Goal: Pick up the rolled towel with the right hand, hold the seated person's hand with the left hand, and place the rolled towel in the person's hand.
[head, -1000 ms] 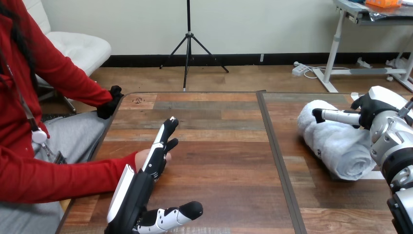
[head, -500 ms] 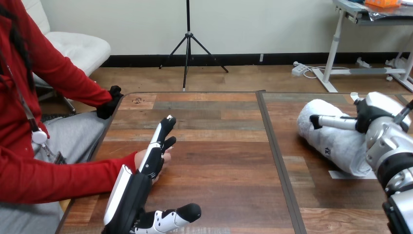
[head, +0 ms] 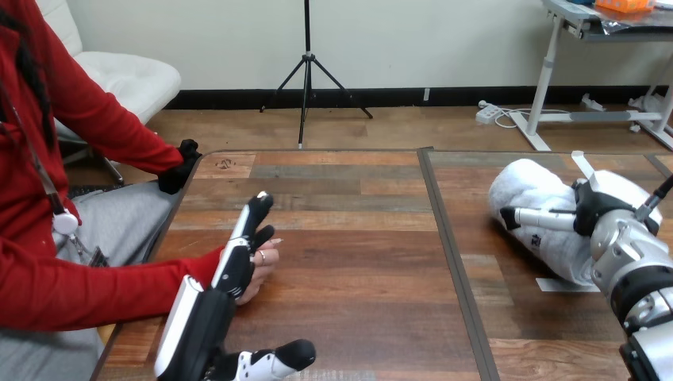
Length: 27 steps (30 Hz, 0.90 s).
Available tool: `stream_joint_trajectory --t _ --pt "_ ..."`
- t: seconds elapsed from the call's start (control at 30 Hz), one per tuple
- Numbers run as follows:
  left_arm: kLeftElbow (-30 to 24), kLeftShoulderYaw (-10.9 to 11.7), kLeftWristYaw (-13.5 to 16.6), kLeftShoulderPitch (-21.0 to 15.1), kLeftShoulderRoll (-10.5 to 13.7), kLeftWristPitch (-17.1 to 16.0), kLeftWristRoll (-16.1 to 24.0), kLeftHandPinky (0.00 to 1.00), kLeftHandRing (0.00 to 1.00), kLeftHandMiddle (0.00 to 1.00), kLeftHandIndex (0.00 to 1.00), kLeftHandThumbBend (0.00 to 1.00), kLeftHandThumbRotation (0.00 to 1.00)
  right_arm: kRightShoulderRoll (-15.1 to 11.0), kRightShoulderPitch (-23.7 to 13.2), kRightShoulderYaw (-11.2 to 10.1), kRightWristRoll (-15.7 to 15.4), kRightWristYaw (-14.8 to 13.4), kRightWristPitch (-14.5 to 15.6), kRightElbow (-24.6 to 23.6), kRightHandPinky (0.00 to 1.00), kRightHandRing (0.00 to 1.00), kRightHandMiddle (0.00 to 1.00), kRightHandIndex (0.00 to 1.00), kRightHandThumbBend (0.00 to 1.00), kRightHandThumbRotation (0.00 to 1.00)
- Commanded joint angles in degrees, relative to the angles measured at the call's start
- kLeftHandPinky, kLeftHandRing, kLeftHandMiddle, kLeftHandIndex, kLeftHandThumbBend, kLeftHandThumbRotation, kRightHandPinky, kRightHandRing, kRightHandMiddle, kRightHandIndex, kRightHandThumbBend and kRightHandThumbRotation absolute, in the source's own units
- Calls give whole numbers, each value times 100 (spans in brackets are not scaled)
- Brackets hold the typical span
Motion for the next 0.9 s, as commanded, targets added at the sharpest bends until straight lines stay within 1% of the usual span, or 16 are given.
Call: stream_joint_trajectory --t 0.0,0.17,0.23,0.27,0.4,0.47,0.5,0.53,0.7,0.87 --pt "-351 -78 -57 -78 122 -175 -164 95 100 100 100 100 66 217 45 91 -26 -75 -135 -10 83 91 94 98 100 79" --pt "-487 -126 -120 48 213 -123 -290 97 100 100 100 100 68 263 128 161 -54 -95 -120 -2 82 90 94 98 100 81" --pt "-552 -154 -155 104 246 -93 -360 98 100 100 100 100 68 277 150 184 -62 -96 -109 0 79 89 93 99 100 82" --pt "-589 -159 -167 139 262 -84 -393 98 100 100 100 100 68 299 175 143 -20 -147 -89 -2 78 89 93 99 100 83" --pt "-705 -158 -203 239 302 -94 -468 98 100 100 100 100 68 361 250 14 104 -321 -37 -8 69 88 91 96 100 80" --pt "-752 -178 -231 279 327 -119 -525 98 100 100 100 100 68 385 287 2 118 -372 -28 -6 65 88 90 95 100 79" --pt "-772 -194 -249 295 339 -131 -561 99 100 100 100 100 68 392 302 14 112 -380 -28 -4 60 88 89 93 100 79" --pt "-795 -206 -264 313 348 -137 -590 99 100 100 100 100 68 397 312 23 110 -387 -28 -3 59 88 89 93 100 78" --pt "-902 -294 -346 396 444 -182 -778 99 100 100 100 100 67 472 380 -96 253 -525 72 1 54 91 91 92 100 77" --pt "-1044 -315 -398 501 509 -178 -923 100 100 100 100 100 67 511 459 -92 293 -669 77 5 52 93 94 93 100 75"
